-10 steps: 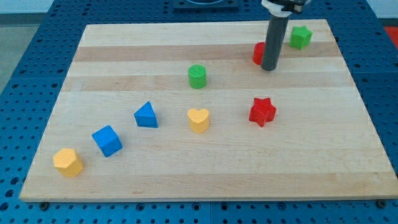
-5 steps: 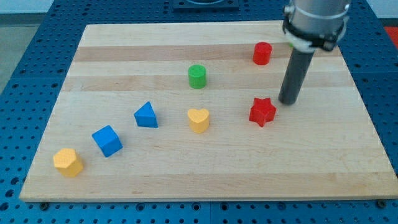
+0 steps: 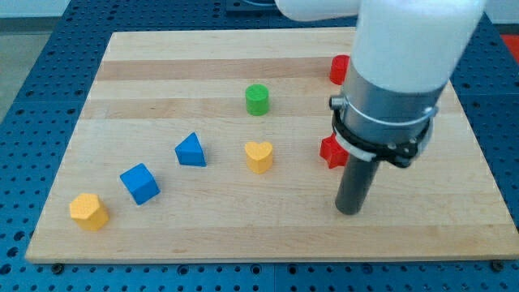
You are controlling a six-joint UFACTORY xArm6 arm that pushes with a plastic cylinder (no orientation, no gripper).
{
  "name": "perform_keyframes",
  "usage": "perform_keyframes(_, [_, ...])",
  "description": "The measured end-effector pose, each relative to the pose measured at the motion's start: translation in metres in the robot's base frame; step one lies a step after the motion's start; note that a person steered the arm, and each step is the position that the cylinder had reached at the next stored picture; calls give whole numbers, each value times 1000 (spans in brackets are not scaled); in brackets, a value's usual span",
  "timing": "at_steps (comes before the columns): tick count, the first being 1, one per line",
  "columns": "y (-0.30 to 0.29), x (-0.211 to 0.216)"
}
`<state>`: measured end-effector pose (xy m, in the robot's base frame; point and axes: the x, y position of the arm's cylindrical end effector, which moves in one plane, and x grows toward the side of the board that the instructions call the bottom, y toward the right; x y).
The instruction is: Move the red star towards the right of the green circle
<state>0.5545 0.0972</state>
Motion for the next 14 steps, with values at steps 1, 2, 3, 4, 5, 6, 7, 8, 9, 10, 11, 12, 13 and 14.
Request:
perform_keyframes(1, [-3,-63])
perform_keyframes(2, [-11,-104])
perform_keyframes(3, [-20,-104])
perform_keyframes(4, [-33,-120])
perform_keyframes(5, [-33,-115])
perform_keyframes(6, [5,-76])
perform_keyframes(7, [29,-61])
perform_keyframes(8, [38,-98])
perform_keyframes(9, [21,-99])
perform_keyframes(10, [3,-100])
perform_keyframes(11, [-18,-134])
perform_keyframes(12, [-29,-136])
perform_keyframes(13, [-35,-136])
perform_keyframes(14, [-44,-146])
